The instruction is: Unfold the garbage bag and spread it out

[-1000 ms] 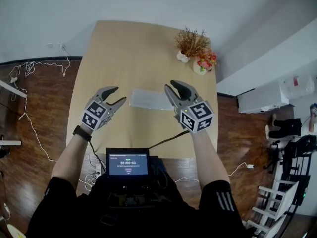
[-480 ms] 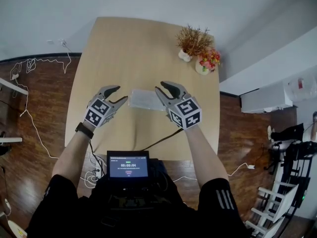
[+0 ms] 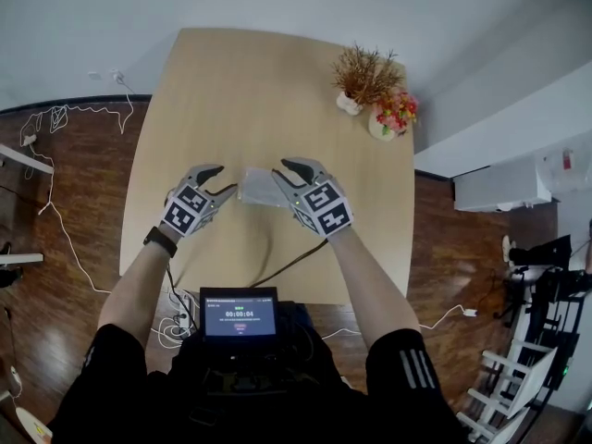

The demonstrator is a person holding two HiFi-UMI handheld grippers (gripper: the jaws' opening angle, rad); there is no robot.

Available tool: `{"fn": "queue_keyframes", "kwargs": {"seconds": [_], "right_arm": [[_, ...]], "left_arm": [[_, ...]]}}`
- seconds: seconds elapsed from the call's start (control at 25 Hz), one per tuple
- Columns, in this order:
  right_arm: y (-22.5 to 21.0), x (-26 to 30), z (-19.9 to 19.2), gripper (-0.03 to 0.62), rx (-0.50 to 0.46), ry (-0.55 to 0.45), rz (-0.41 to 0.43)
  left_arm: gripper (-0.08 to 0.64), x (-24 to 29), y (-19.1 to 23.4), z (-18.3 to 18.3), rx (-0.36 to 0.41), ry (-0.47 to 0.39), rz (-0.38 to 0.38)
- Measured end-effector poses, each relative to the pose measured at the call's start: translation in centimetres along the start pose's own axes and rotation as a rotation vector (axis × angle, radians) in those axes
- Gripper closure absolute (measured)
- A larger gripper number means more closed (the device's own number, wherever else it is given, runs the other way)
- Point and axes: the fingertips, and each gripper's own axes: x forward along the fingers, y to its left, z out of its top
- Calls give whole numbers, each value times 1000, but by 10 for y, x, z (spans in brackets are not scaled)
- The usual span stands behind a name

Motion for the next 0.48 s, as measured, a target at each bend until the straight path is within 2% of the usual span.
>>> {"fn": "queue_keyframes", "kwargs": {"seconds": [0.48], "right_arm": [[31, 46, -44, 454, 10, 133, 83]], "left_arm": [[337, 27, -15, -23, -36, 77, -55]]}}
